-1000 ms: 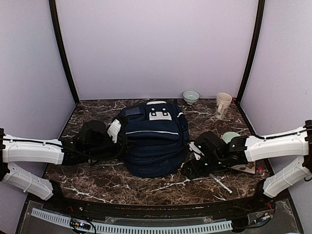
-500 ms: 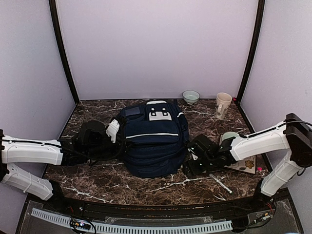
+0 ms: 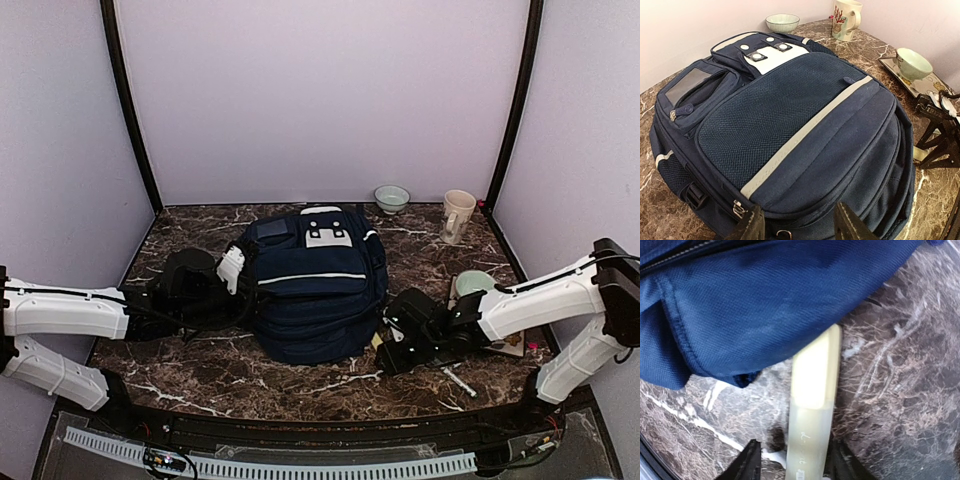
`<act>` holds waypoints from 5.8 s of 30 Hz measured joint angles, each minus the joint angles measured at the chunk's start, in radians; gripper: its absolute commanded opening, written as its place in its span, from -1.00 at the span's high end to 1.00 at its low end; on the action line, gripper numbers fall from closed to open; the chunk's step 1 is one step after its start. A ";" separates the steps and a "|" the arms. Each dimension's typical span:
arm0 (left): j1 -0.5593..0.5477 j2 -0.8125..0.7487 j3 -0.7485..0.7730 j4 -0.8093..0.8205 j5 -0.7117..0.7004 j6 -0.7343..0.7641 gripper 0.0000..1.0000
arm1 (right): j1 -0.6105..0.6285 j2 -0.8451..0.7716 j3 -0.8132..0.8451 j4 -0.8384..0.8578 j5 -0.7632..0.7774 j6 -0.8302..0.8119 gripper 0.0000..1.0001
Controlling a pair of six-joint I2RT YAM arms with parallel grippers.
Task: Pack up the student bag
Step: Pick up the pen from the center of the board, then pick up the upper front pocket of the student bag, then place the pen in the upper front pocket of the bag.
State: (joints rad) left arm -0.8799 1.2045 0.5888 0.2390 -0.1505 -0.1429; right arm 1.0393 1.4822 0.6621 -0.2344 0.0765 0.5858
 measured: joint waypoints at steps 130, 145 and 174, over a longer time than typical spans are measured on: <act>0.079 0.386 0.356 -0.026 0.231 0.225 1.00 | 0.090 0.037 0.134 0.277 0.458 -0.774 1.00; 0.092 0.361 0.349 -0.032 0.315 0.201 1.00 | 0.103 0.154 0.395 0.054 0.600 -1.050 1.00; 0.107 0.339 0.349 -0.045 0.354 0.160 1.00 | 0.072 0.391 0.546 0.252 0.589 -1.397 0.56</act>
State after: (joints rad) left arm -0.7731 1.5436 0.9382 0.1936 0.2031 0.0170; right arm 1.1110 1.8729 1.2076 0.0174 0.6651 -0.8108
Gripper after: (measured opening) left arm 0.042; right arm 0.215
